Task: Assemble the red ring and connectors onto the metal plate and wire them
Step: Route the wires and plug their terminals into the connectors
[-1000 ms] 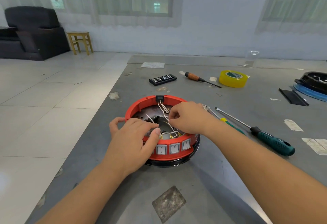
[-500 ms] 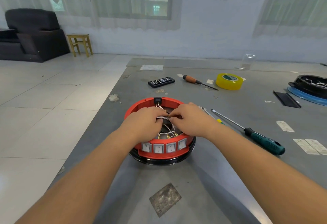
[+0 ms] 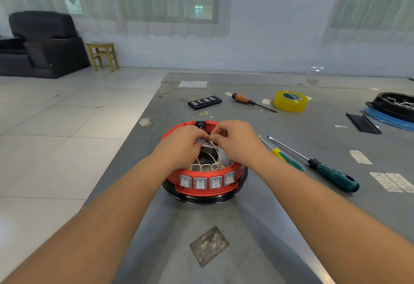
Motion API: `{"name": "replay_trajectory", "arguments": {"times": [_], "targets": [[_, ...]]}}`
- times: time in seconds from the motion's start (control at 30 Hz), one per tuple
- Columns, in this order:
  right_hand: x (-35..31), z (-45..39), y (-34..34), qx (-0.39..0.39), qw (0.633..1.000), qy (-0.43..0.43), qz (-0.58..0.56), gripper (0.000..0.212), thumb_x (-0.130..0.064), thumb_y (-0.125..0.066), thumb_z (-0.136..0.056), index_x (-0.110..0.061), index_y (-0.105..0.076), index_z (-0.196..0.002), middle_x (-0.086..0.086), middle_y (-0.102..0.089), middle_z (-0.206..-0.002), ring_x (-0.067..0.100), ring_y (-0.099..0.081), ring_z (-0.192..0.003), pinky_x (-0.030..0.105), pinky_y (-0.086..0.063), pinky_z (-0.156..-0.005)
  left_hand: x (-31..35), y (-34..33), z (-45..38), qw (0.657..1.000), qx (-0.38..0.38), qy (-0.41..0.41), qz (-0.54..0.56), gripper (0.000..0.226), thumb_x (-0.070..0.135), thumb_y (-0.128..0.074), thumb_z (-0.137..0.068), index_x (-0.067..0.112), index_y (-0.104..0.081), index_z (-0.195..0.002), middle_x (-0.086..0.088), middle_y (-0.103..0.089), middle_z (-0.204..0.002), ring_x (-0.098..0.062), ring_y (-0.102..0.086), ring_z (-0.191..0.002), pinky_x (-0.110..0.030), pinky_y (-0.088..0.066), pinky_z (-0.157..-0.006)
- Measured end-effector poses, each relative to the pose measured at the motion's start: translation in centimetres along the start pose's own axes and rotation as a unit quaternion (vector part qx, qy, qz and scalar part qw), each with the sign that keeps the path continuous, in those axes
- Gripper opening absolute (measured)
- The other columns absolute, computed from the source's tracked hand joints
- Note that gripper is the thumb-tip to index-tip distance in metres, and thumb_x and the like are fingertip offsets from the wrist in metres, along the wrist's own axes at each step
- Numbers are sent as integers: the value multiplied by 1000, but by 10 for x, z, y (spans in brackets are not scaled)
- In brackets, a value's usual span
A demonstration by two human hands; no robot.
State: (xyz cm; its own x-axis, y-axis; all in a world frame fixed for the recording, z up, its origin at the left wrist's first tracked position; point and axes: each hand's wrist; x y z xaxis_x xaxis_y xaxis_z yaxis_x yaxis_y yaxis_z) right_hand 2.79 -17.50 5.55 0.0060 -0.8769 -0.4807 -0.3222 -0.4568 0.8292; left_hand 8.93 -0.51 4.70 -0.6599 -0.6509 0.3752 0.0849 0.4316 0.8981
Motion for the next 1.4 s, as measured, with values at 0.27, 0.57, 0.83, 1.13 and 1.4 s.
{"name": "replay_trajectory", "arguments": {"times": [0.27, 0.57, 0.83, 1.13, 1.4], "targets": [[-1, 8, -13, 73, 987, 96, 110, 15, -42, -60, -98, -31, -70, -95, -12, -67, -95, 14, -56, -94, 33, -44, -69, 0, 3, -15, 996, 27, -16, -81, 6, 25, -67, -98, 23, -68, -92, -1, -68, -96, -25, -64, -96, -35, -45, -73], [-3, 12, -9, 11, 986, 109, 124, 14, -40, -65, -95, -34, -78, -96, -12, -69, -89, 13, -62, -87, 34, -51, -67, -2, -1, -17, 994, 8, 14, -108, 8, 25, -66, -99, 25, -73, -103, 1, -73, -104, -21, -66, -97, -36, -53, -78], [-5, 15, -9, 5, 995, 66, 70, 10, -43, -72, -90, -35, -78, -92, -13, -74, -90, 10, -65, -89, 39, -58, -75, 6, 6, -24, 972, -15, 190, 136, 13, 17, -74, -92, 23, -69, -103, 5, -67, -98, -13, -60, -91, -29, -45, -72], [-5, 9, -7, -123, 985, 64, 106, 33, -54, -58, -97, -28, -79, -96, -6, -71, -81, 12, -64, -76, 45, -59, -73, 8, 1, -23, 977, -22, 192, 86, 21, 11, -84, -86, 21, -66, -83, -4, -73, -101, -23, -67, -99, -34, -53, -85], [21, 29, 1, 40, 993, 101, 42, 39, -56, -57, -96, -38, -65, -130, -13, -57, -134, 10, -43, -129, 39, -39, -109, -1, 12, 2, 996, 41, 76, 38, 7, 36, -66, -99, 35, -70, -94, 11, -73, -99, -5, -63, -77, -26, -49, -69]]}}
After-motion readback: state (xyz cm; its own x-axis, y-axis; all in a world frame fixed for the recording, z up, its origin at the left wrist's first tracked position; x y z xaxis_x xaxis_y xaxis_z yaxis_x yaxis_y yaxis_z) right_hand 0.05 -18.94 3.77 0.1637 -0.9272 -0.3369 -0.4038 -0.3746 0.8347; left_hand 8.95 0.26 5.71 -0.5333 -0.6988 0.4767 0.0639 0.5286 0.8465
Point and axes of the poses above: each hand's wrist, its own z-axis away from the middle knuckle, its own y-axis out of the back of the hand, x = y × z
